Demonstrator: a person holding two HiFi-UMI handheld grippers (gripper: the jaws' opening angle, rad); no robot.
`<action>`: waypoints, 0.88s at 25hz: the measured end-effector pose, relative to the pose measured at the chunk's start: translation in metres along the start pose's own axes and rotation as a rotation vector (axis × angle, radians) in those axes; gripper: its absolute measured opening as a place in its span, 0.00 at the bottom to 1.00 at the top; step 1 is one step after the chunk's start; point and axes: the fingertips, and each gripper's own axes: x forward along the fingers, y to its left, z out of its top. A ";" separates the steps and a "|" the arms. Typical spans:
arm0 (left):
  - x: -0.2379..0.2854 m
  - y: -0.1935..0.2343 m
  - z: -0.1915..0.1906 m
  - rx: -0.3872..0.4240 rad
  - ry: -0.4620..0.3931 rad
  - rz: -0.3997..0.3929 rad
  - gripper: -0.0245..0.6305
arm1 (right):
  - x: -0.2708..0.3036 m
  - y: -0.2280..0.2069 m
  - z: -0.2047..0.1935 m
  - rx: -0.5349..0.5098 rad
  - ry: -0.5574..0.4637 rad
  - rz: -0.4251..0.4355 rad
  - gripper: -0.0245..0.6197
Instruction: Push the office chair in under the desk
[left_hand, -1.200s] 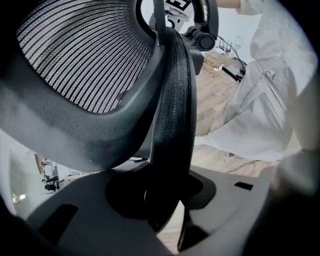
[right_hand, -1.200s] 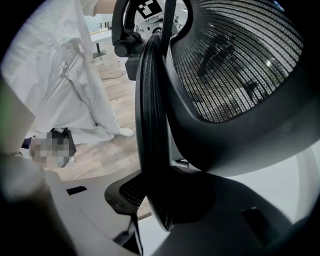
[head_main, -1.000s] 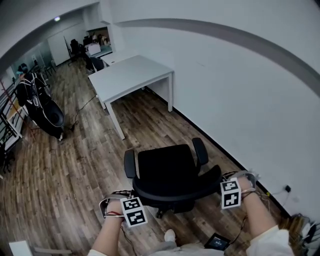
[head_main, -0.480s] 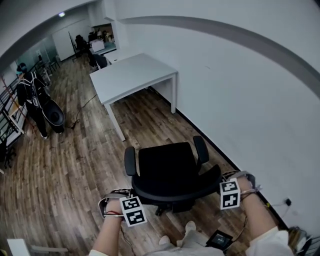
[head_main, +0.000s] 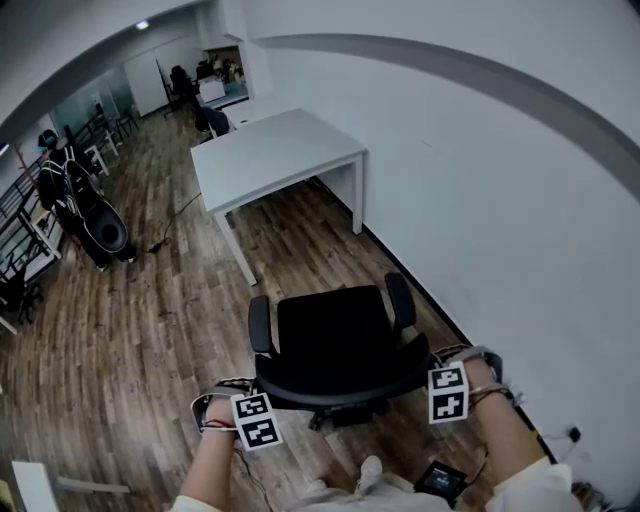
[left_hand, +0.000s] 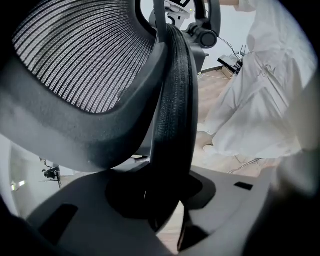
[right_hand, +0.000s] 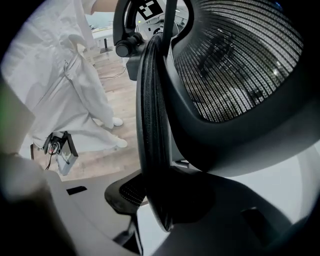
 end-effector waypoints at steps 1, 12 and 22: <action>0.001 0.002 0.003 -0.005 0.001 -0.001 0.24 | 0.001 -0.004 -0.003 -0.005 -0.002 -0.002 0.25; 0.009 0.029 0.024 -0.040 0.014 0.007 0.24 | 0.011 -0.042 -0.025 -0.046 -0.021 -0.016 0.25; 0.017 0.057 0.037 -0.048 0.008 0.011 0.24 | 0.022 -0.074 -0.037 -0.051 -0.017 -0.022 0.25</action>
